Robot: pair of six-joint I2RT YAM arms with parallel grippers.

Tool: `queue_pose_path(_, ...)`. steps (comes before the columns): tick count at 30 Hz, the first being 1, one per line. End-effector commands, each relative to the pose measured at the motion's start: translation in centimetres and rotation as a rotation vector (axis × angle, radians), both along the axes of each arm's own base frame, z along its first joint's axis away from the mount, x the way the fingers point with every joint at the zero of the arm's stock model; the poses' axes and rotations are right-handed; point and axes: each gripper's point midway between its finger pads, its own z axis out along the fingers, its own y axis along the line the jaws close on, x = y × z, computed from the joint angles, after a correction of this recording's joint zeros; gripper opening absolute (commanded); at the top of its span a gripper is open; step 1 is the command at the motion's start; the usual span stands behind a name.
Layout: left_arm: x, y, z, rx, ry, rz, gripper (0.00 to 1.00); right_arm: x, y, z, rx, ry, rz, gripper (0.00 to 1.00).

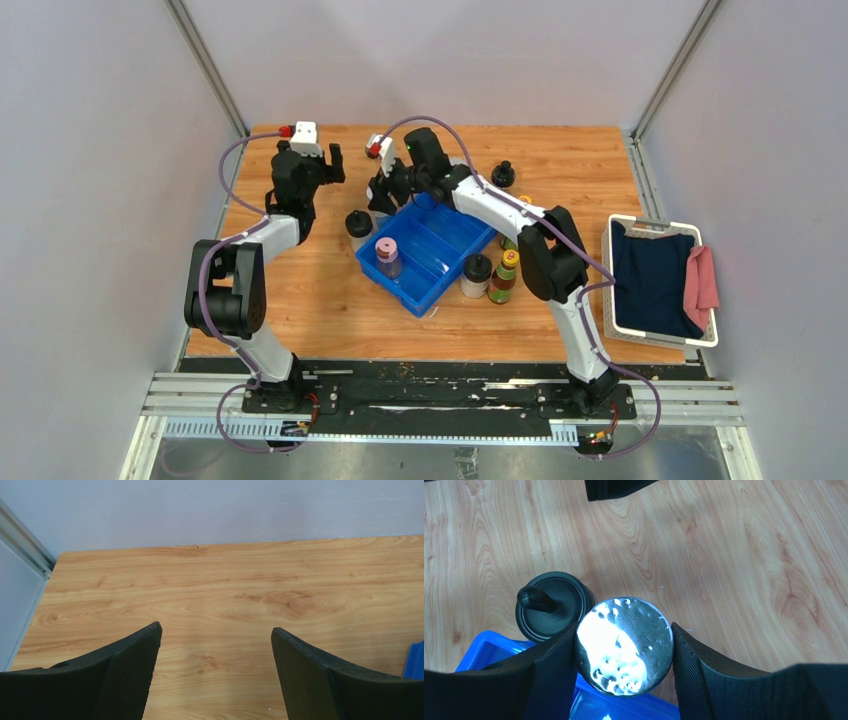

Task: Organize the condiment bottles
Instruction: Pick up the bottle from the center of the board.

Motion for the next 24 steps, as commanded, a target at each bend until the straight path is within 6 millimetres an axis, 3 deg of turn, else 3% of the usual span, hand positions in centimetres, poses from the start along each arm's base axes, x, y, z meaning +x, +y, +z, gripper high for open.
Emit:
queue_pose_path(1, -0.5, 0.2, 1.7, -0.018, -0.055, 0.0, 0.88, 0.5, 0.4, 6.6, 0.075, -0.114, -0.006, 0.0)
queue_pose_path(13, -0.4, 0.1, 1.0, -0.029, -0.048, -0.001, 0.87, 1.0, 0.0, 9.9, 0.105, -0.174, -0.04, 0.0)
queue_pose_path(24, -0.4, -0.1, 1.6, -0.033, -0.06, -0.01, 0.87, 1.5, -0.6, 13.6, 0.127, -0.235, -0.069, 0.0)
